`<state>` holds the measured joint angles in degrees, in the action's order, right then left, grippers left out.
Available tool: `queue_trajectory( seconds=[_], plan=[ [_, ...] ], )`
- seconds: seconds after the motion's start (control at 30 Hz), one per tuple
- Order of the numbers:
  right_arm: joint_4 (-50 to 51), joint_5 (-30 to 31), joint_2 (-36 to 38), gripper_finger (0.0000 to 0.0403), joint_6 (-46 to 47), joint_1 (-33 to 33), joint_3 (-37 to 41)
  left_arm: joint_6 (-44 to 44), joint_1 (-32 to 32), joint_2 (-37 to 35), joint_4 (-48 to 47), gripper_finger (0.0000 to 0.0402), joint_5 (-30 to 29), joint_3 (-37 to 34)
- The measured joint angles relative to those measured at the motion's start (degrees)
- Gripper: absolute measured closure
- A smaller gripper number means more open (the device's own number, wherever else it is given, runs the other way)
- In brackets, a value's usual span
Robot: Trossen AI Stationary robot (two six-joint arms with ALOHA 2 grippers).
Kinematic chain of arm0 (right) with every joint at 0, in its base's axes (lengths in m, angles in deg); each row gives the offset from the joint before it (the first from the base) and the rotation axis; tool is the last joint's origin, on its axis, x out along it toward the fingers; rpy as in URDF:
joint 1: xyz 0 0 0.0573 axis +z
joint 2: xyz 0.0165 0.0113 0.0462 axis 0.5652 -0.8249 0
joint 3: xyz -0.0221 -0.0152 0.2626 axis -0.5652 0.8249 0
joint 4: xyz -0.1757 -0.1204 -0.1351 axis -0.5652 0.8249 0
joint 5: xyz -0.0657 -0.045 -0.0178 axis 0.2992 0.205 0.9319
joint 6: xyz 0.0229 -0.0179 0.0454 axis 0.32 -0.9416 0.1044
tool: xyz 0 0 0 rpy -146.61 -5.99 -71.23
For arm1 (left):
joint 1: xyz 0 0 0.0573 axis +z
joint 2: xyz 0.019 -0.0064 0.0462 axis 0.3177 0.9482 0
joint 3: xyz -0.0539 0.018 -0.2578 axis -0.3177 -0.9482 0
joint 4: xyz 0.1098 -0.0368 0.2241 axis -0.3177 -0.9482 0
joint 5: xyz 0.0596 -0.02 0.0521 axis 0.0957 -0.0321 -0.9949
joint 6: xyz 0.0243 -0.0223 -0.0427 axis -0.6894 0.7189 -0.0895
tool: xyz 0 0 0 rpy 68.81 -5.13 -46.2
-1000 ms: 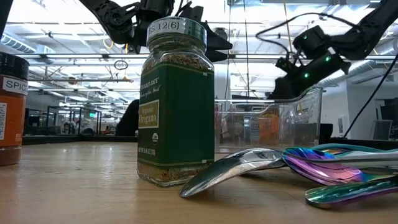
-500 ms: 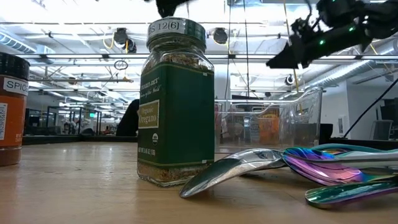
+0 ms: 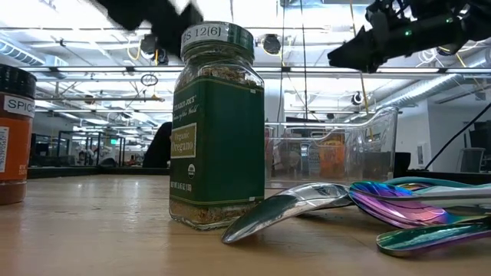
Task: Pick & Place Food Item
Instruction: Put the green seasoning bottle into the right transparent bin
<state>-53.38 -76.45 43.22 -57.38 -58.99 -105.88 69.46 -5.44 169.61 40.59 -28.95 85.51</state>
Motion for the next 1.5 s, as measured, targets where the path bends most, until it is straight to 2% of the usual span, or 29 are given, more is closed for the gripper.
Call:
queue_trajectory(
  seconds=[0.27,0.5,0.73,1.3,1.5],
  plan=[
    [-1.5,0.1,0.0,0.0209,1.4,5.4,0.0,10.8,-2.2,6.4,-4.2,0.0183,-1.3,-0.1],
    [-2.1,0.1,0.0,0.0211,1.4,8.2,0.0,12.4,-4.1,15.4,-1.4,0.0183,-3.2,-0.1],
    [-2.1,0.2,0.0,0.0211,1.3,8.6,0.0,15.6,-3.9,18.3,5.8,0.0183,-4.3,0.0],
    [-1.7,0.0,0.0,0.0217,0.9,8.6,0.0,7.5,-4.1,18.6,11.3,0.0183,-6.5,-0.1],
    [-1.6,0.0,0.0,0.0218,0.9,8.6,0.0,1.4,-3.0,18.6,18.1,0.0183,-6.1,-0.1]
  ],
)
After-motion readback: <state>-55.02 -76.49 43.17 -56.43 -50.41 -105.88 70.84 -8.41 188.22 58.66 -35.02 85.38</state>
